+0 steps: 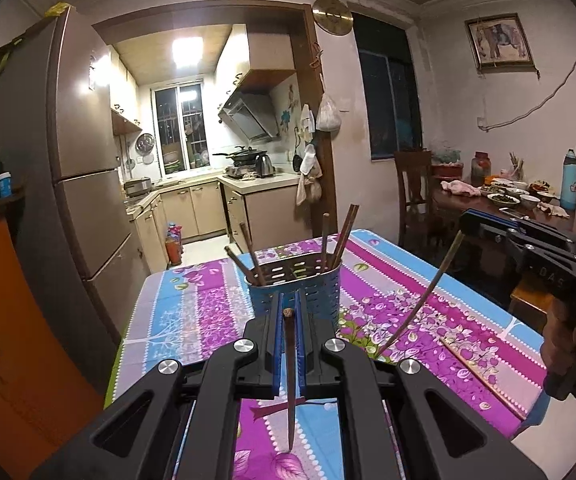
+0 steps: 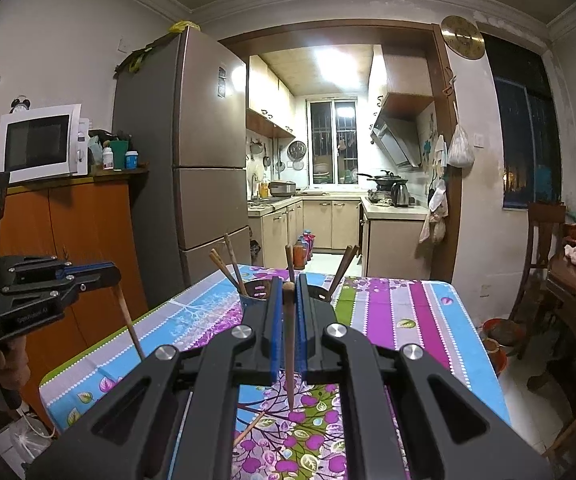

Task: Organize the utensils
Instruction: 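Lower both chopsticks into the holder and open both tools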

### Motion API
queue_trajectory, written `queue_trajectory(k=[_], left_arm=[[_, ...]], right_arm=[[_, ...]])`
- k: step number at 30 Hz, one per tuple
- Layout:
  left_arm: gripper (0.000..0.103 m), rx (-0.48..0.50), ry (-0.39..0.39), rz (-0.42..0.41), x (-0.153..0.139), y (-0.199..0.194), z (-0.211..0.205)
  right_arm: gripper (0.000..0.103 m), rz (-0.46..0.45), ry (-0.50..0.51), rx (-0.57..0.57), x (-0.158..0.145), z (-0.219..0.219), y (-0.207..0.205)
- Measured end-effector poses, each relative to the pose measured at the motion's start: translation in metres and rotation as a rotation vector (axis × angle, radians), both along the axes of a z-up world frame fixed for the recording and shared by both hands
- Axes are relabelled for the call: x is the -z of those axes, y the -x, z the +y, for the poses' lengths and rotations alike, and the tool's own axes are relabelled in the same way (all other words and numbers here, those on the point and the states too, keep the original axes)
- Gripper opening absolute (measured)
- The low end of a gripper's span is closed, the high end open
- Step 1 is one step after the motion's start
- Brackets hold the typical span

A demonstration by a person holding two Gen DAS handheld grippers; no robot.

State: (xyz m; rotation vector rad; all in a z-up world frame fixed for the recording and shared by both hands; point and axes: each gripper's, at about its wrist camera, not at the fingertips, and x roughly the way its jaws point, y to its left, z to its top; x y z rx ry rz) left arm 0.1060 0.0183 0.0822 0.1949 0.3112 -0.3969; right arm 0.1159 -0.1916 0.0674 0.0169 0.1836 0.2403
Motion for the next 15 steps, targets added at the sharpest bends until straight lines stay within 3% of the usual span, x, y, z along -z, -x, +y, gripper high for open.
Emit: queue_trajectory(k=[5, 15], left_arm=[[0.007, 0.043, 0.012, -0.023, -0.016, -0.01, -0.009], [0.007, 0.085, 0.069, -0.155, -0.091, -0.053, -0.039]], right_arm=[[0.005, -0.018, -0.007, 0.0, -0.015, -0.004, -0.013], [0.005, -0.124, -0.03, 0.037, -0.07, -0.012, -0.046]])
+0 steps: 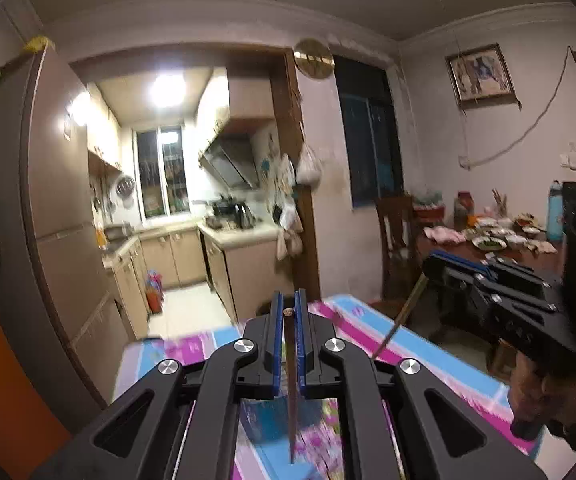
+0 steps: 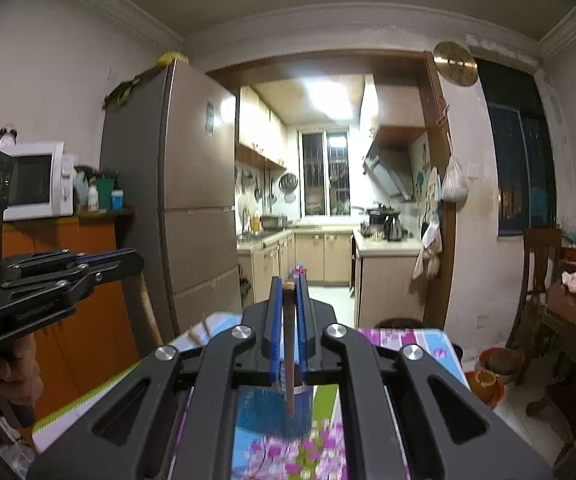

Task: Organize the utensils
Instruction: 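Lower both chopsticks into the holder and open both tools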

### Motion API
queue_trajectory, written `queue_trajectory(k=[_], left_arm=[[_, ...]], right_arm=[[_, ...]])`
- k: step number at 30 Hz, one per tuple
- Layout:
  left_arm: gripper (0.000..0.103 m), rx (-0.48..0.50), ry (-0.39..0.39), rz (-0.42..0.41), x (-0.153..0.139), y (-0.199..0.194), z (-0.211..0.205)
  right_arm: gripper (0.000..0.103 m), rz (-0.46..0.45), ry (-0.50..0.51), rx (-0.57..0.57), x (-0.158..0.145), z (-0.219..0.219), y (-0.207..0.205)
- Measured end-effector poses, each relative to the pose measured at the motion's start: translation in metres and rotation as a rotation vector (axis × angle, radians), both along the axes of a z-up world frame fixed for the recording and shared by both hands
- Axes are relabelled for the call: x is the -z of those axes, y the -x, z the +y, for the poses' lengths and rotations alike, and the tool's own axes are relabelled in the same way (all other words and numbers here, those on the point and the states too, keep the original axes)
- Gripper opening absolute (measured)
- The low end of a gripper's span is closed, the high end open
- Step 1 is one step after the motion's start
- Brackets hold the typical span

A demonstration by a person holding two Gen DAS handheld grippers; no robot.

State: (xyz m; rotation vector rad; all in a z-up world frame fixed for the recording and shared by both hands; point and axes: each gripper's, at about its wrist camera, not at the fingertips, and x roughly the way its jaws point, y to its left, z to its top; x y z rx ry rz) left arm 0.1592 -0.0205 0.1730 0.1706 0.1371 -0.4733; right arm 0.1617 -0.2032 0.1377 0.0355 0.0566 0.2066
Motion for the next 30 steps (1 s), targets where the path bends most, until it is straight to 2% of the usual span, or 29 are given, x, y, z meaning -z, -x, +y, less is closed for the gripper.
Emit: queue_trajectory(k=[6, 13, 18, 23, 30], left_arm=[[0.007, -0.034, 0.026, -0.079, -0.029, -0.036, -0.014], [0.007, -0.077, 0.054, -0.126, -0.03, -0.085, -0.027], [0.007, -0.087, 0.061, -0.105, -0.007, -0.111, -0.033], [0.007, -0.117, 0.051, -0.032, 0.029, -0.137, -0.035], [0.007, -0.172, -0.021, 0.036, 0.078, -0.152, -0.04]], right_arm=[[0.005, -0.046, -0.032, 0.011, -0.02, -0.005, -0.03], [0.005, -0.02, -0.033, 0.029, -0.01, -0.005, -0.074], [0.005, 0.035, -0.068, 0.016, 0.007, -0.01, -0.096], [0.005, 0.119, -0.129, -0.021, 0.034, -0.013, -0.12], [0.005, 0.217, -0.152, -0.007, 0.071, -0.008, -0.141]])
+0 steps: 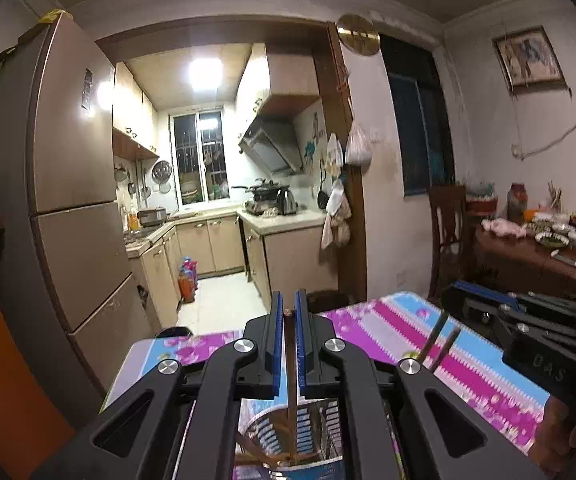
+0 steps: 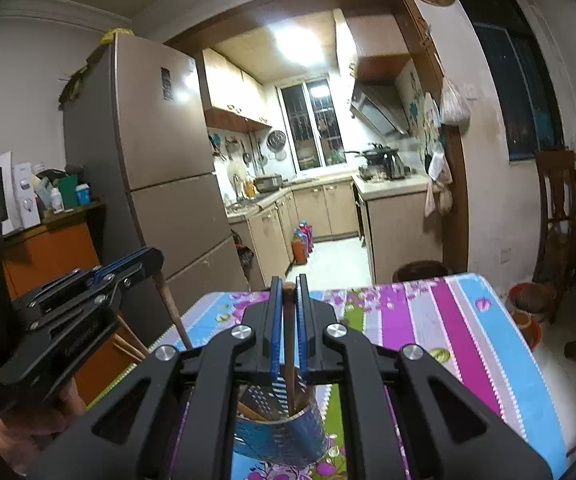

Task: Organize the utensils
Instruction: 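Lower both chopsticks into the holder and open both tools, then move both open tools back over the last chopsticks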

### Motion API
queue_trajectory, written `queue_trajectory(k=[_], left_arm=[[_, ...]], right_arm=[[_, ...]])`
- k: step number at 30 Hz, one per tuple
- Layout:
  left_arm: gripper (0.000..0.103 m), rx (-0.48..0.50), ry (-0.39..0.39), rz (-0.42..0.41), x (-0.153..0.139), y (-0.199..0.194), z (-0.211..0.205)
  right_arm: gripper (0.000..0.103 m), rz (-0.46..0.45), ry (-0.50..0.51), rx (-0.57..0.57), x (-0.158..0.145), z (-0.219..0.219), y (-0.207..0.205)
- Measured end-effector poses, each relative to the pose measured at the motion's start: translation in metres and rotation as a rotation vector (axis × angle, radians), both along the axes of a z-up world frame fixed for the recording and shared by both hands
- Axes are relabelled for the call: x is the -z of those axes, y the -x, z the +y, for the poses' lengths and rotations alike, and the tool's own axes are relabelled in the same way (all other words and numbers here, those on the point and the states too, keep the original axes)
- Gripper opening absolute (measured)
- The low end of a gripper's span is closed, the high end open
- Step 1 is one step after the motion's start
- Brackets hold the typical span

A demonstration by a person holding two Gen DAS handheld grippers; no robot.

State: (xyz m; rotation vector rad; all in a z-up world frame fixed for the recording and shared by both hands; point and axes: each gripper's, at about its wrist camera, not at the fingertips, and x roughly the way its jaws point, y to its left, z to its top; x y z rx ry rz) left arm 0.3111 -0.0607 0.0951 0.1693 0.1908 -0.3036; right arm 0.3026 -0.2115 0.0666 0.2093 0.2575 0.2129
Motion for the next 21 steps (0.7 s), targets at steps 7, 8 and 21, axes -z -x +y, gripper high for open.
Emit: queue_trajectory(k=[7, 8, 21], left_arm=[[0.007, -0.019, -0.043, 0.04, 0.029, 0.0, -0.006], [0.007, -0.023, -0.053, 0.032, 0.032, 0.002, -0.007], [0.018, -0.11, -0.109, -0.094, 0.011, 0.045, 0.003]], right_arm=[[0.006, 0.064, 0.006, 0.0, 0.02, 0.007, -0.007], [0.006, 0.067, 0.008, 0.004, 0.023, 0.007, -0.007], [0.025, -0.021, 0.023, 0.085, -0.005, -0.021, 0.046]])
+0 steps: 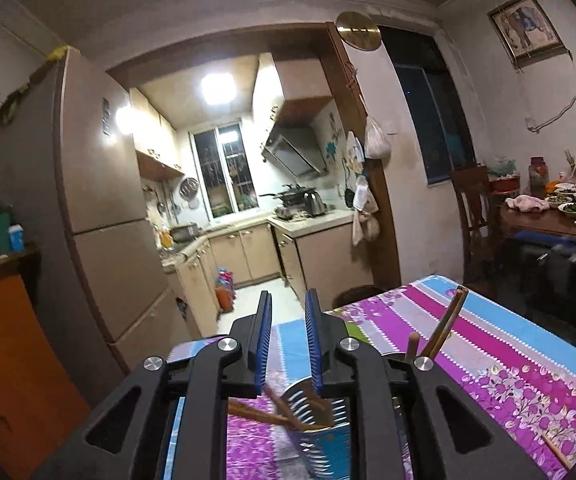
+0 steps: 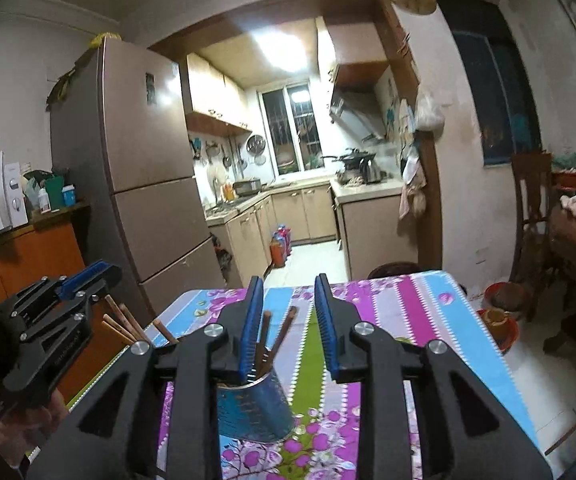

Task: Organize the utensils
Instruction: 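Move both open tools back over the last chopsticks, then grasp a chopstick with the left tool while the right tool grasps the last one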

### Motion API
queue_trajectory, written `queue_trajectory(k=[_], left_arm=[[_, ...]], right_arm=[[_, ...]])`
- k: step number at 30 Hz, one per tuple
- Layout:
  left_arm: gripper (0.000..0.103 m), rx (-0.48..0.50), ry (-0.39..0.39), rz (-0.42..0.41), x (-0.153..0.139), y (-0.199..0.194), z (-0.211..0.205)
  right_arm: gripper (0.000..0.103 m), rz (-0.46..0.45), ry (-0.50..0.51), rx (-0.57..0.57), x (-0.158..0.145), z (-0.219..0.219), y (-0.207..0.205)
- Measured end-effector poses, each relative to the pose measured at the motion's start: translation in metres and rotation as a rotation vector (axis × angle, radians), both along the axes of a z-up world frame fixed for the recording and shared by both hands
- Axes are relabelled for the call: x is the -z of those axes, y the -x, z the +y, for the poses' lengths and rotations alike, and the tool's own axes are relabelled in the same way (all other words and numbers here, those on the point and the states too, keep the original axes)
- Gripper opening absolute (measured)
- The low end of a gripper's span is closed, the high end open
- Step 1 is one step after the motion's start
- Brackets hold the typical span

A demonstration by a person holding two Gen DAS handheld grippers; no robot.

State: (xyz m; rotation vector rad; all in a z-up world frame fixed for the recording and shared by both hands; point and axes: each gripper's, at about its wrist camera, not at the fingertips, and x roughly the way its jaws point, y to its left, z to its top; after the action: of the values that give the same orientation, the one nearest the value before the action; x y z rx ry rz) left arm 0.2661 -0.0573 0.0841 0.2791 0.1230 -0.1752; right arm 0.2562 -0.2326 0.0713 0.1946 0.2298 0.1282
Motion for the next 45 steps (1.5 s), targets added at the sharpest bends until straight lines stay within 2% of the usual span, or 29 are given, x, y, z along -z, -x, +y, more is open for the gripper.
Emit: queue_trajectory(k=[4, 12, 16, 20, 24, 28, 34, 40, 42, 45], left_arm=[[0.019, -0.031, -0.028, -0.018, 0.0, 0.023, 0.005], [0.021, -0.065, -0.088, -0.019, 0.019, 0.082, 0.026], [0.03, -0.058, -0.119, 0.005, 0.037, 0.11, 0.039], [0.032, -0.017, -0.135, 0.09, 0.067, 0.146, 0.053], [0.032, 0.068, -0.115, 0.215, 0.103, 0.187, 0.066], [0.032, 0.164, -0.126, 0.288, 0.138, 0.233, 0.068], [0.032, 0.2, -0.076, 0.429, 0.184, 0.274, 0.065], [0.032, 0.228, -0.062, 0.478, 0.21, 0.287, 0.05], [0.032, 0.228, -0.063, 0.475, 0.214, 0.288, 0.044], [0.036, 0.225, -0.064, 0.457, 0.217, 0.29, 0.036]], right_arm=[[0.025, -0.001, 0.013, 0.017, 0.001, -0.014, 0.028], [0.03, 0.048, 0.053, 0.051, 0.033, -0.039, 0.097], [0.042, 0.077, 0.077, 0.1, 0.055, -0.054, 0.143], [0.042, 0.135, 0.109, 0.136, 0.08, -0.066, 0.184], [0.042, 0.211, 0.176, 0.188, 0.111, -0.066, 0.22], [0.042, 0.278, 0.25, 0.212, 0.145, -0.052, 0.248], [0.042, 0.34, 0.299, 0.207, 0.19, -0.013, 0.276], [0.042, 0.305, 0.285, 0.16, 0.207, 0.011, 0.296], [0.042, 0.298, 0.308, 0.159, 0.211, 0.018, 0.296], [0.039, 0.295, 0.282, 0.146, 0.215, 0.02, 0.291]])
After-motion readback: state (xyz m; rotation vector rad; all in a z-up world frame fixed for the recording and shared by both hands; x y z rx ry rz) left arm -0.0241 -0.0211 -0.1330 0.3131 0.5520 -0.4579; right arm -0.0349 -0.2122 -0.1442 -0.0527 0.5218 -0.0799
